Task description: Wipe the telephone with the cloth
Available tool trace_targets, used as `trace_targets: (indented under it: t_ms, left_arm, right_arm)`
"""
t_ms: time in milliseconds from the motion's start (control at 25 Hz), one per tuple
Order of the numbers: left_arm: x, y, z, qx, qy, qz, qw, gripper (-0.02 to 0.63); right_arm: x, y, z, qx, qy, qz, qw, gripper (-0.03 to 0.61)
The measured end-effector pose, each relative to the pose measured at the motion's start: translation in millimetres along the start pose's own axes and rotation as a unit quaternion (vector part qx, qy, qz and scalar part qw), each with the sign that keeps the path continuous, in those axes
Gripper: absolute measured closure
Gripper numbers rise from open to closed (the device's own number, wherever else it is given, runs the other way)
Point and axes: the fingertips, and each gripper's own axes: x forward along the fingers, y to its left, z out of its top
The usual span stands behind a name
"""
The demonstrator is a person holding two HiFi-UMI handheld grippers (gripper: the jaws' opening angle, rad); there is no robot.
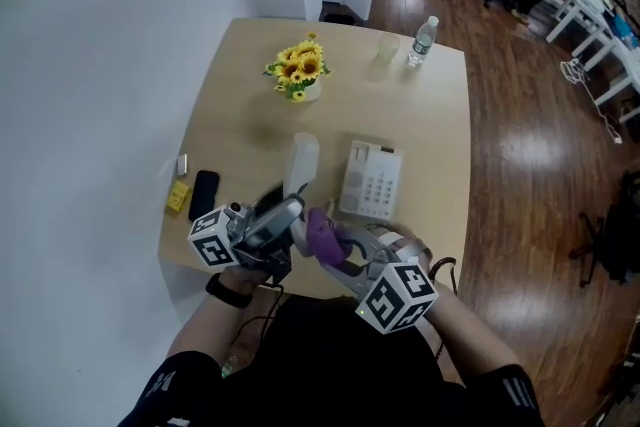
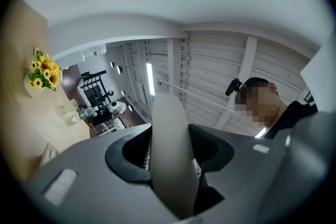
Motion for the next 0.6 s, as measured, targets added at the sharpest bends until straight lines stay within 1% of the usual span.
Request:
trace_targets:
  t_ms: [120, 200, 240, 320, 400, 520, 600]
  left_arm:
    - [-6.2, 7.0, -2.0, 0.01, 0.008, 0.021, 0.9997, 0.405]
    - [-12.4, 13.9, -3.4, 0.015, 0.015, 0.043, 0.9989, 0.405]
    - [-15.4, 17.9, -5.2, 0.019, 0.021, 0.055, 0.9981, 0.405]
    - [-21.5, 25.8, -11.6, 0.028, 0.04, 0.078, 0.9957, 0.405]
    - [-28.4, 33.4, -19.2, 0.037, 0.062, 0.1, 0.9924, 0.405]
    - [-37.9, 44.4, -26.7, 0.046, 0.084, 0.126, 0.9874, 0.405]
    - [-43.3, 49.8, -30.2, 0.046, 0.092, 0.139, 0.9849, 0.405]
  right_arm:
    - [8.5, 20.0, -12.4, -0.006, 0.007, 0.041, 0.999, 0.446]
    - [15.5, 20.5, -24.8, 0.013, 0.004, 0.048, 0.999, 0.446]
    - [19.7, 14.4, -35.1, 0.028, 0.006, 0.041, 0.999, 0.446]
    - [28.6, -9.1, -66.0, 0.066, 0.022, 0.012, 0.997, 0.446]
    - [36.8, -44.8, -105.6, 0.109, 0.05, -0.028, 0.992, 0.446]
    - [47.2, -112.5, -161.2, 0.162, 0.091, -0.091, 0.978, 0.446]
    - [56.6, -153.3, -194.5, 0.167, 0.13, -0.12, 0.97, 0.446]
